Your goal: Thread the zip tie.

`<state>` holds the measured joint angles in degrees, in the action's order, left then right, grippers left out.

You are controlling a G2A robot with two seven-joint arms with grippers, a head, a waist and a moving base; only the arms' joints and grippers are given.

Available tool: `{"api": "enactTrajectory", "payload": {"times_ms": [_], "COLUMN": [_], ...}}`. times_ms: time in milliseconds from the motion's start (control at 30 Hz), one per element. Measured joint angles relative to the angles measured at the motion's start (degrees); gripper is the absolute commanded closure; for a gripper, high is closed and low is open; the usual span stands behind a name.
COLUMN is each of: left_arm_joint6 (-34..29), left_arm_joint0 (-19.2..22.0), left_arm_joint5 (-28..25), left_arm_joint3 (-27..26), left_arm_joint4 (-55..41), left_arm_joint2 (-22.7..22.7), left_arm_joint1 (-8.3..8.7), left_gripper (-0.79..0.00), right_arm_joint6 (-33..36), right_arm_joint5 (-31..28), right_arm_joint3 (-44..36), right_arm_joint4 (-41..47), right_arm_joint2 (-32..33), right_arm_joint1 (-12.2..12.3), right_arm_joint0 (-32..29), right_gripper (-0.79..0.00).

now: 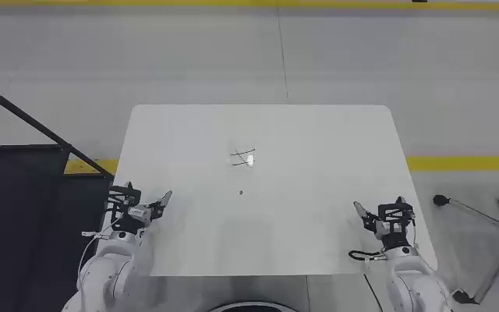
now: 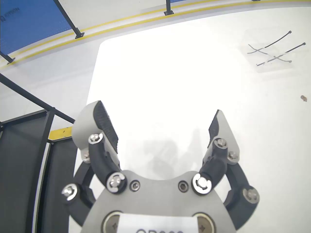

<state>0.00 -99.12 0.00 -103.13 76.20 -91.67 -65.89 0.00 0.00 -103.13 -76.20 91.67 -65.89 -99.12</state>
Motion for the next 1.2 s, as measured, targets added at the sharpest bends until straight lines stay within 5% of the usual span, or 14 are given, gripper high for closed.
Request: {"api": "enactTrajectory", "payload": {"times_ms": [333,533,867,1200], "left_arm_joint6": [0.65,6.37,11.57,11.8], "left_arm_joint0": [0.2,2.33,10.2,11.06], "left_arm_joint5": [-0.33,-4.52,-13.65,-15.27], "left_arm_joint3": [-0.07,1.38,6.68,8.08], "left_arm_joint4": [-0.58,-7.67,-14.1,-15.28], "left_arm_joint2": [-0.08,-2.28,-2.43,-3.77], "left_arm_joint1": [-0.04,-0.22,-0.31,-0.24], "left_gripper": [-0.785,-0.785,-0.785,-0.785], "right_arm_joint6": [0.23,6.62,25.41,32.64], "right_arm_joint5": [-0.53,-2.15,-2.21,1.74], "right_arm_joint3": [-0.2,-3.36,-2.06,4.28], "right_arm_joint4": [0.4,4.32,20.88,31.0], "right_arm_joint2": [-0.2,-1.08,-8.28,-14.82], "right_arm_joint1": [0.0,-0.26,-1.53,-2.97], "right_arm_joint0": [0.11,3.03,17.12,28.21], "right_gripper": [-0.785,-0.785,-0.785,-0.785]}}
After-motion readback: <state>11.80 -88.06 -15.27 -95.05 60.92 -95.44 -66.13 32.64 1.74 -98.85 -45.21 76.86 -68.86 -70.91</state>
